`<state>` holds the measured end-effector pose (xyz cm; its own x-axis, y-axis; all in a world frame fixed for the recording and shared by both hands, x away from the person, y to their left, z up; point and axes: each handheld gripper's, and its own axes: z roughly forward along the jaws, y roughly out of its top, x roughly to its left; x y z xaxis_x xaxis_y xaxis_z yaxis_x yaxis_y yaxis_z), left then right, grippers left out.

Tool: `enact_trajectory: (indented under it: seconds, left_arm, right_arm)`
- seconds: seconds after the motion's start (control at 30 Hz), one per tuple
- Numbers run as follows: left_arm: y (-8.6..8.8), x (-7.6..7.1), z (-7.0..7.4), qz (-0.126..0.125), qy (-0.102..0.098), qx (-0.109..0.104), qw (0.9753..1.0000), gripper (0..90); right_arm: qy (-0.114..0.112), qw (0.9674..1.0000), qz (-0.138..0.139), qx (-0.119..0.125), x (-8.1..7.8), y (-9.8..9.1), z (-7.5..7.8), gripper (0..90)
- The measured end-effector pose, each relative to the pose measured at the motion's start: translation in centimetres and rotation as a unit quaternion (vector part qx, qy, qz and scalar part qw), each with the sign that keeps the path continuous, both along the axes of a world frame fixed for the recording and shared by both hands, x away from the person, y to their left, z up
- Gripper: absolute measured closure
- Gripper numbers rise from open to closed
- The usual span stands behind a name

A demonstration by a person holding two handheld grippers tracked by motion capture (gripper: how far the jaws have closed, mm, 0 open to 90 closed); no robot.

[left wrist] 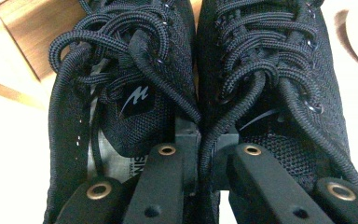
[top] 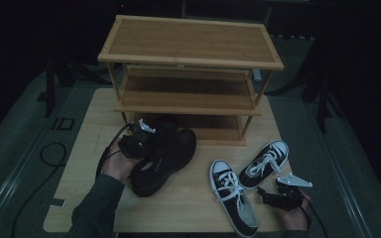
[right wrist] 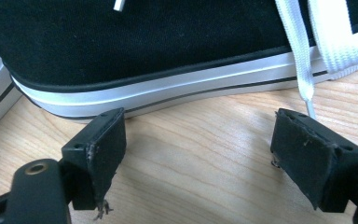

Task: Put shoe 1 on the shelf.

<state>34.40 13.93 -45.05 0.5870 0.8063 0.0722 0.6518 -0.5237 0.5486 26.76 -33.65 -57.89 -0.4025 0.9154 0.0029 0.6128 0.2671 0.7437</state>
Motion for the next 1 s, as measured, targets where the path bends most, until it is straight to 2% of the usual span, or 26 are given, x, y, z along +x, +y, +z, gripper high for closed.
enact_trajectory:
  seconds: [0.37, 0.67, 0.87, 1.0]
  left_arm:
    - [-1.1, 1.4, -0.6, 0.023, 0.002, 0.003, 0.9997, 85.9]
    - [-2.2, 2.6, -1.1, 0.046, -0.007, 0.014, 0.9988, 85.9]
    - [-2.9, 3.5, -1.4, 0.073, -0.010, 0.011, 0.9972, 85.9]
    - [-3.6, 4.1, -1.6, 0.091, -0.017, 0.022, 0.9955, 85.9]
  right_arm:
    - [0.000, 1.0000, 0.000, 0.000, 0.0, 0.0, 0.0, 17.8]
    - [0.000, 1.0000, 0.000, 0.000, 0.0, 0.0, 0.0, 17.8]
    - [0.000, 1.0000, 0.000, 0.000, 0.0, 0.0, 0.0, 17.8]
    - [0.000, 1.0000, 0.000, 0.000, 0.0, 0.0, 0.0, 17.8]
